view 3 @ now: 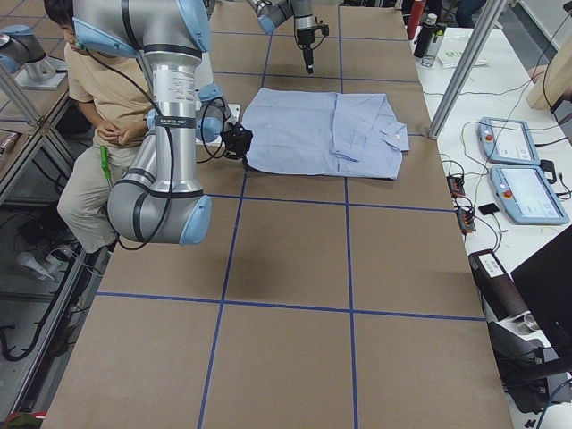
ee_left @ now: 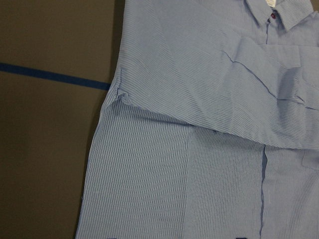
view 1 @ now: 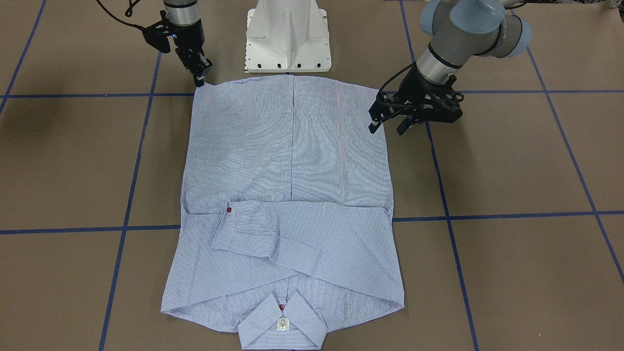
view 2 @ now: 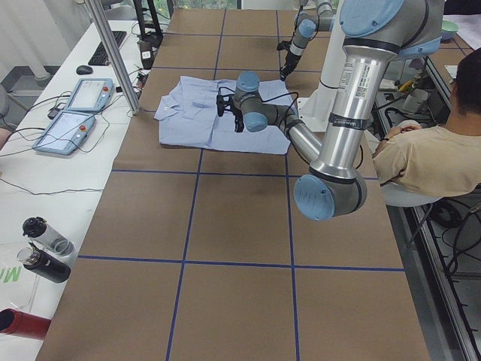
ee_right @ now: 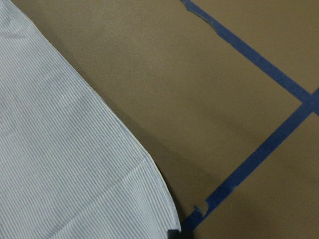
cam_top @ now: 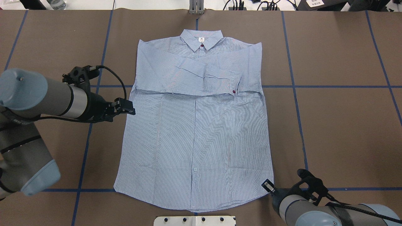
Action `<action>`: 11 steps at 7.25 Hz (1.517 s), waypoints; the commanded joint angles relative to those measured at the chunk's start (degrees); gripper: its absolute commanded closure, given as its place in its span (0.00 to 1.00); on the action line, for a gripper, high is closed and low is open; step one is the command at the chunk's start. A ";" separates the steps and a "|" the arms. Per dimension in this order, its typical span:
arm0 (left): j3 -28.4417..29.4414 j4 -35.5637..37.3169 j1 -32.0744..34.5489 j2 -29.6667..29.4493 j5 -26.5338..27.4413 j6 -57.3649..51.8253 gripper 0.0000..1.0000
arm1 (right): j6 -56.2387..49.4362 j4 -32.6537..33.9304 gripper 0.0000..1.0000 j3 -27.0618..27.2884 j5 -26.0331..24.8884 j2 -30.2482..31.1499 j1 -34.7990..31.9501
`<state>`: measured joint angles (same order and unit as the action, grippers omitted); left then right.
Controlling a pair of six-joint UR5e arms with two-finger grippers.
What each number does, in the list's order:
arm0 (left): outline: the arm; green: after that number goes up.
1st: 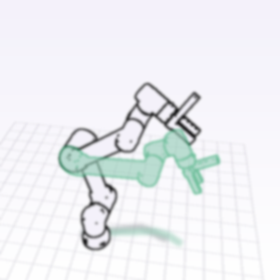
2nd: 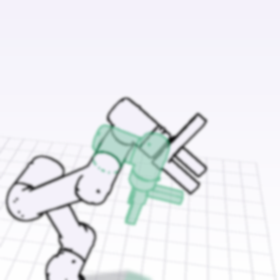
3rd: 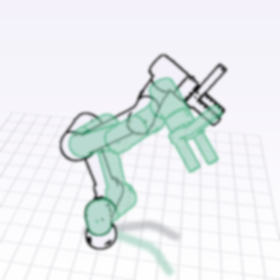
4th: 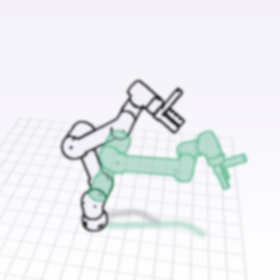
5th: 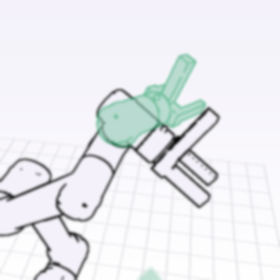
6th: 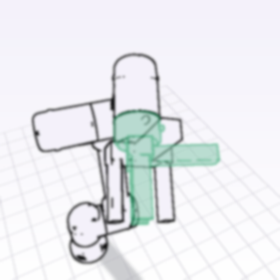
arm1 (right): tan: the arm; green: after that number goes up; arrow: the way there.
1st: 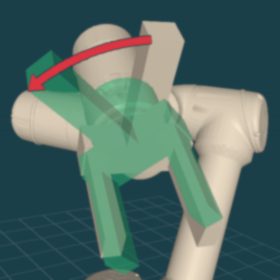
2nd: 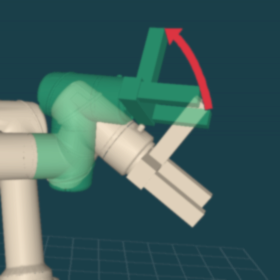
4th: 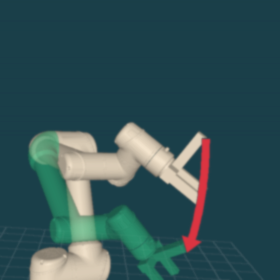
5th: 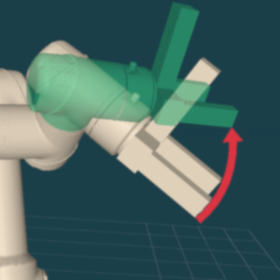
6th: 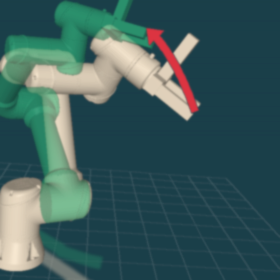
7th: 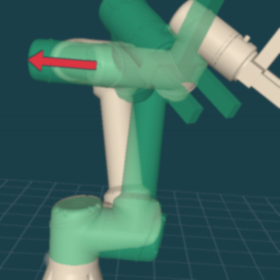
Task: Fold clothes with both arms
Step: 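Move both grippers to the hem corners nearest the robot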
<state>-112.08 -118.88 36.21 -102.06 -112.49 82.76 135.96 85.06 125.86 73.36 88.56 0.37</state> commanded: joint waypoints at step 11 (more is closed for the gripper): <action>-2.71 -0.13 -21.80 11.54 13.00 21.91 0.33 | 0.01 0.01 1.00 0.08 0.20 0.21 -0.19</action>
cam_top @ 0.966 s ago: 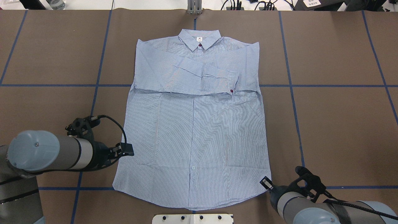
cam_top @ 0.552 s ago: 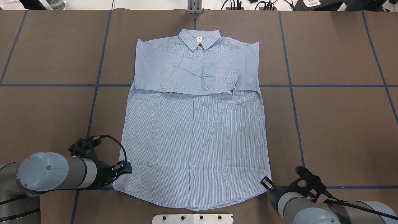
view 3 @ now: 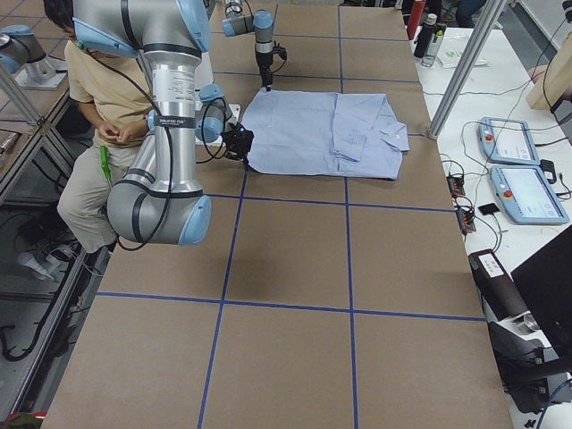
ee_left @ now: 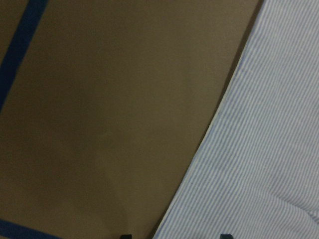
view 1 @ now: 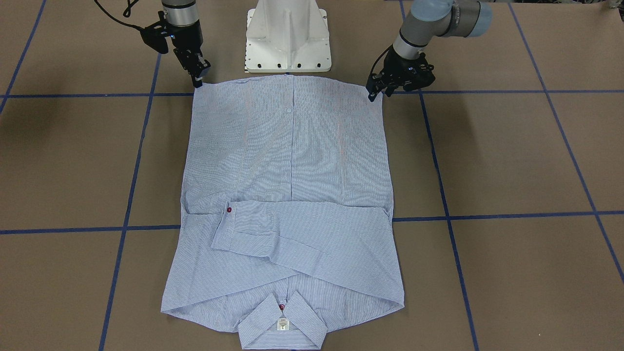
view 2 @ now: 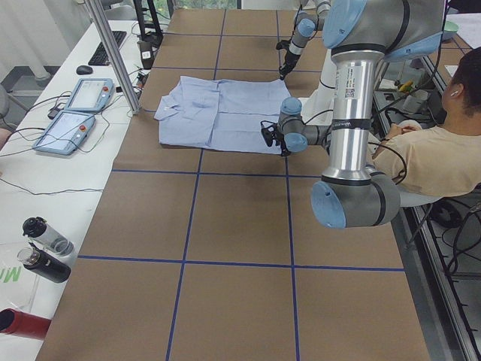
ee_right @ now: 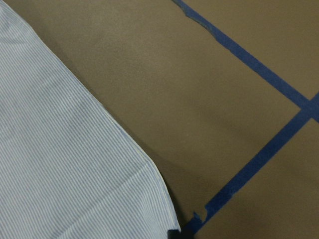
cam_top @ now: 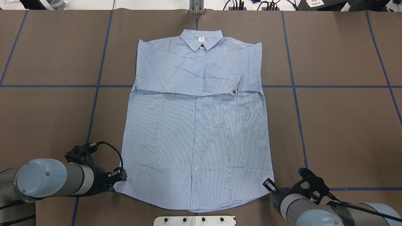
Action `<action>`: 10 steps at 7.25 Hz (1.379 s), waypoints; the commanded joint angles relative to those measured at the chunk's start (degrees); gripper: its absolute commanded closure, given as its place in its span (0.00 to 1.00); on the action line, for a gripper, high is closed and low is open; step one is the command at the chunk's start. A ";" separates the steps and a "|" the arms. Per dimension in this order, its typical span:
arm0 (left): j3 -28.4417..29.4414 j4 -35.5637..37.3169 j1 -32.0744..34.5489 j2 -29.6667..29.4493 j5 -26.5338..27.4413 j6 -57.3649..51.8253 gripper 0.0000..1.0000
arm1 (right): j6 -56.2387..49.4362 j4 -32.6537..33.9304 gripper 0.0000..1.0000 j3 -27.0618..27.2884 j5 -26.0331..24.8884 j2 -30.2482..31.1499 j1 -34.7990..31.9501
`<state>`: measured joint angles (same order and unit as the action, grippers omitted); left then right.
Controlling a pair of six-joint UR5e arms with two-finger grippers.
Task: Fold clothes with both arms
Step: 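Move both grippers to the hem corners nearest the robot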
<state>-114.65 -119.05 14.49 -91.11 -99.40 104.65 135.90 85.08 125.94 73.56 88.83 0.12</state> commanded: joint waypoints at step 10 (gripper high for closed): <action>-2.49 -0.04 -1.93 2.06 0.44 1.87 1.00 | 0.07 0.00 1.00 0.00 0.00 0.02 0.06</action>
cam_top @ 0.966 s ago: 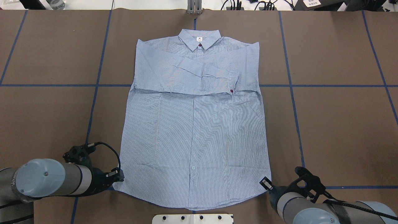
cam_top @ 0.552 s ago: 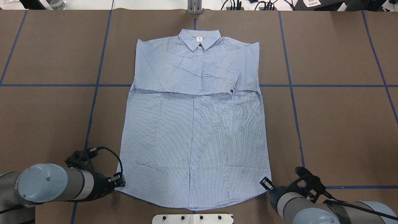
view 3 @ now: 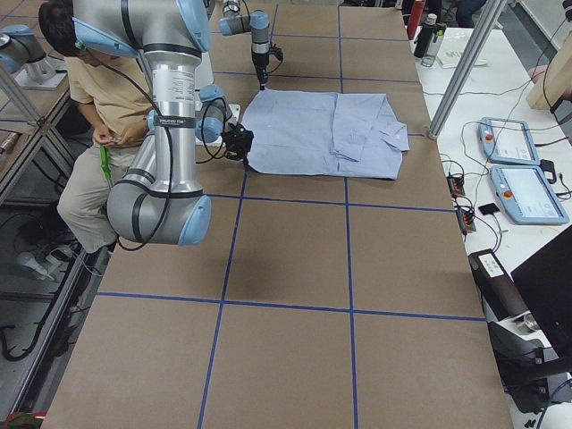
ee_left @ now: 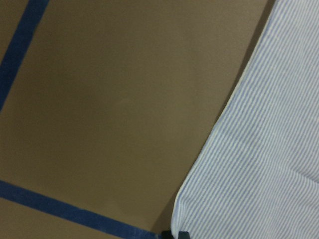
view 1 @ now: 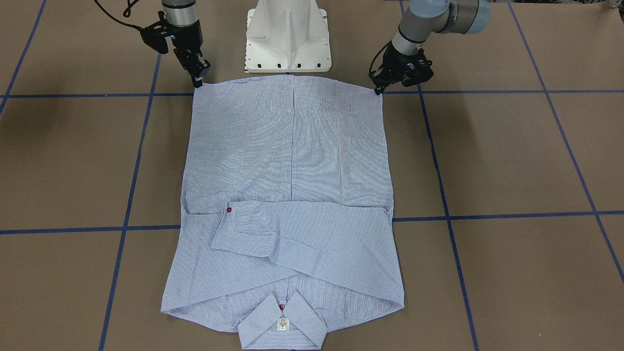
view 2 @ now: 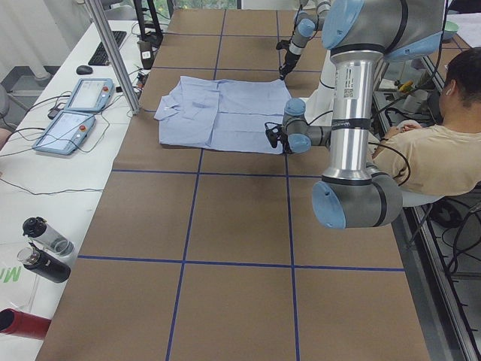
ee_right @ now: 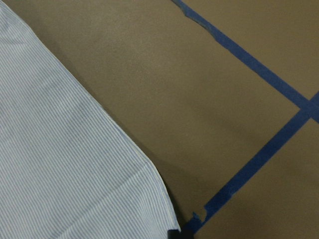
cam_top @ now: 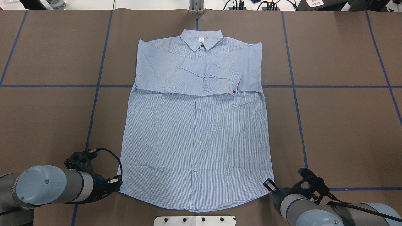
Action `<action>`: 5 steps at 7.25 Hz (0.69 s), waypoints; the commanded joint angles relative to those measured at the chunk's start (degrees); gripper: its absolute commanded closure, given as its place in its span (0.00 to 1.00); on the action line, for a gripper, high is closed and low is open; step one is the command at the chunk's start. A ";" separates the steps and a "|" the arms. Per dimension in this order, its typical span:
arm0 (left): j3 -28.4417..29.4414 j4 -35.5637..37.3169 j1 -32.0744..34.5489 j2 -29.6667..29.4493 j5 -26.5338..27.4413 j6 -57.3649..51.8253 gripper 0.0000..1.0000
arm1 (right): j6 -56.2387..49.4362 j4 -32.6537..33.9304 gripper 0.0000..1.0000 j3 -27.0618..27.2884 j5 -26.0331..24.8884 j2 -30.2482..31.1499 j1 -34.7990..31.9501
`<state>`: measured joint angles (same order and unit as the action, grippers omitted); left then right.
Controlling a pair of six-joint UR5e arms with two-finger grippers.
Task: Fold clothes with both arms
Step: 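Move both grippers to the hem corners nearest the robot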
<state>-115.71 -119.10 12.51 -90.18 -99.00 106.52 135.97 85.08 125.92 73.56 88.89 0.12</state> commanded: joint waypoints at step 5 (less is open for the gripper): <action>-9.18 0.44 -2.31 1.95 -0.49 3.69 1.00 | 0.00 2.36 1.00 5.89 1.40 1.46 -0.29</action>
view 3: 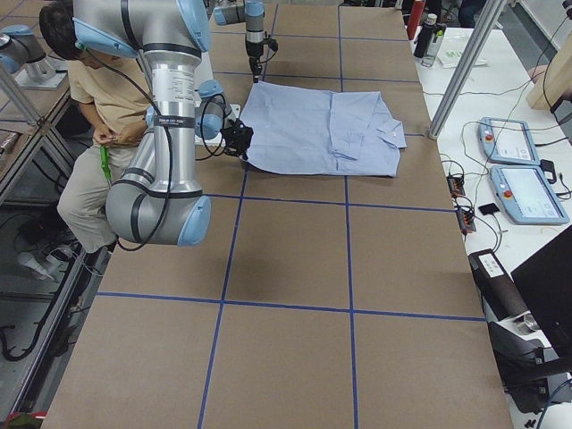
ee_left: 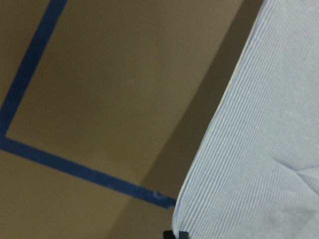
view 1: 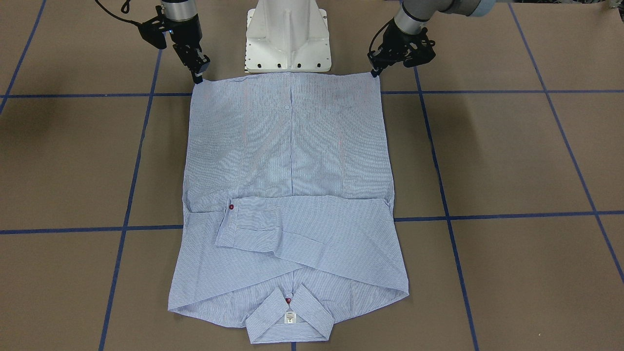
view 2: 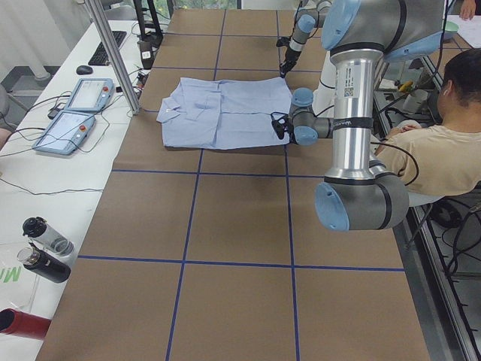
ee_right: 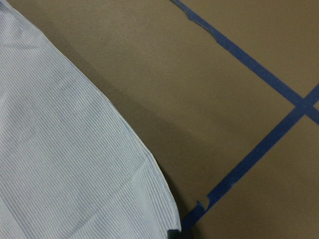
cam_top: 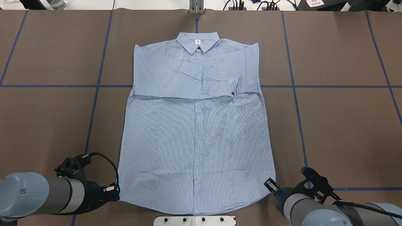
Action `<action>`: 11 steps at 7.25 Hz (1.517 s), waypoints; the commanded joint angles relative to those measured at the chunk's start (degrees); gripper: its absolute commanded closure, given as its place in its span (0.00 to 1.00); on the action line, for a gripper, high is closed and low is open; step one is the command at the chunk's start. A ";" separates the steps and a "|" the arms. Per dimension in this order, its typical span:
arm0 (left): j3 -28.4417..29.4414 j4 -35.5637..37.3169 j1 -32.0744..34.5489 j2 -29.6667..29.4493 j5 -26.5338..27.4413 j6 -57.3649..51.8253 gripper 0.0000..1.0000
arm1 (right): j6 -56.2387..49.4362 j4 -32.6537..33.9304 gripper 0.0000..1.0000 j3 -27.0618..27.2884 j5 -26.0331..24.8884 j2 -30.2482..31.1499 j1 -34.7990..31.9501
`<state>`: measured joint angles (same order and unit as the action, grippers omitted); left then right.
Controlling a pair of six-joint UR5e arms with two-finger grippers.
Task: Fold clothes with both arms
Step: 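Grasp the hem corners with both grippers and lift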
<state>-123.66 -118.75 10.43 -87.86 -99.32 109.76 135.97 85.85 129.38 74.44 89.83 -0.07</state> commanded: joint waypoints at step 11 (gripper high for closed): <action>15.46 3.51 32.44 -20.67 -11.32 -9.64 1.00 | -14.41 11.09 1.00 -6.50 20.39 -20.65 -33.65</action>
<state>-110.50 -116.71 39.25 -106.64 -108.54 102.34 122.09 96.93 124.56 94.47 70.91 -30.44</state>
